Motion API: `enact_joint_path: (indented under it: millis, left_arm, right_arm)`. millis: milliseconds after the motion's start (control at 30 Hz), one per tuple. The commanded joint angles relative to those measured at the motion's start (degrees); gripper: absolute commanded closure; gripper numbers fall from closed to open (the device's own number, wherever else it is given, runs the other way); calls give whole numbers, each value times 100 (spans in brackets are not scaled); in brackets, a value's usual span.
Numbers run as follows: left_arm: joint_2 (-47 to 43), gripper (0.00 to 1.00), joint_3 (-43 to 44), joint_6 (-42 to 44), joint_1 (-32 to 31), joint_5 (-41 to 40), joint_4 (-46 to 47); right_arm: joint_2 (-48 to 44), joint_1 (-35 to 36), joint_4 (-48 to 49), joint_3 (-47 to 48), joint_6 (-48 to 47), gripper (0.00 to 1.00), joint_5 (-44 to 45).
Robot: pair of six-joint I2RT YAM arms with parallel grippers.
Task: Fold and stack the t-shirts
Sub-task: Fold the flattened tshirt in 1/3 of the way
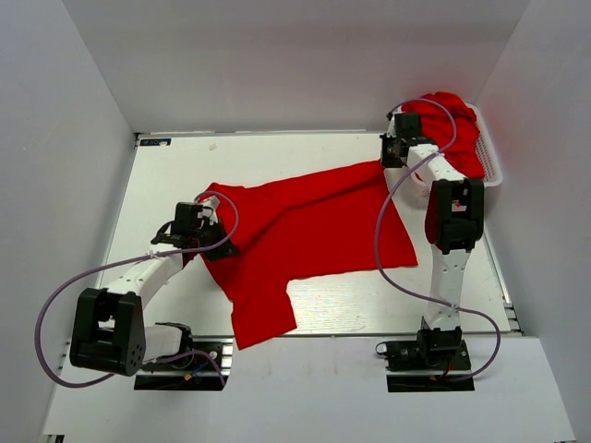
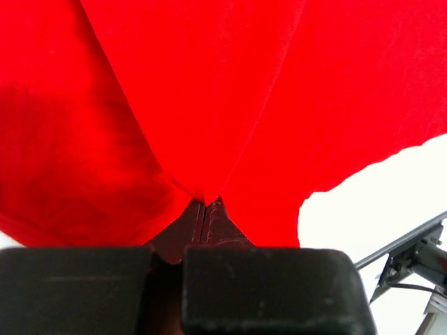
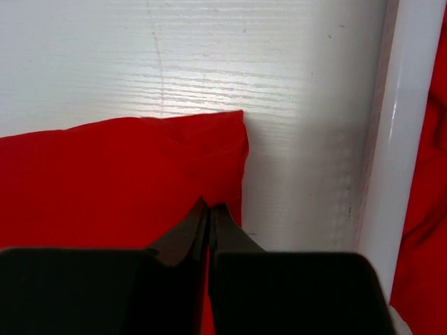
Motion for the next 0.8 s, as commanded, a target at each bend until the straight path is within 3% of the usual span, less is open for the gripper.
enact_joint_path:
  millis: [0,67,100,133,200,233,300,333,367,433,500,533,600,633,700,733,767]
  left_arm:
    - [-121,100,-102,3,-74,328,-5]
    - [-69,97,-182,55,-127,556,48]
    - [-69,90,-243,56,-127,557,100]
    - [-121,77,-244,116,-127,653,101]
    - [-174,67,-139,204,-127,654,-65]
    - [-174,54,-68,318,-179,732,-153]
    - [-245,43,221,415,-180,663,-381]
    - [-297,15,335,477,-180,567,-565]
    - [-376,0,554,538,-180,479,-654]
    - [-376,0,757,539,-180,182,-804]
    - [-376,0,1065,539,-180,-66,-857]
    - [-376,0,1170,539,-180,-276,-857]
    - [-175,0,1382,364,-66,-278,-621]
    - [-96,0,1443,276,-66,-373,-516]
    - [106,0,1672,187,-66,-514,-199]
    - [412,0,1881,92,-66,-689,-41]
    - [606,0,1988,91,-66,-691,82]
  right_arm:
    - [169,-53,8,-10,49,100,342]
    - [221,-53,-19,-1,75,96,360]
    - [230,-44,-36,-10,75,93,369]
    - [248,-53,-36,-10,75,89,369]
    - [248,-26,-80,-10,75,80,421]
    - [248,-26,-72,-1,66,78,421]
    - [213,-26,-107,17,110,67,421]
    - [195,-35,-98,25,101,65,308]
    - [126,-44,-107,17,93,62,281]
    - [90,-18,-115,17,58,50,150]
    - [-42,-9,-133,25,31,48,61]
    - [-68,0,-124,17,31,41,-9]
    - [-191,9,-116,17,31,37,-227]
    - [-252,9,-115,17,5,26,-351]
    - [-332,26,-115,52,5,21,-492]
    - [-341,18,-107,61,-30,10,-588]
    - [-350,35,-98,69,-30,10,-676]
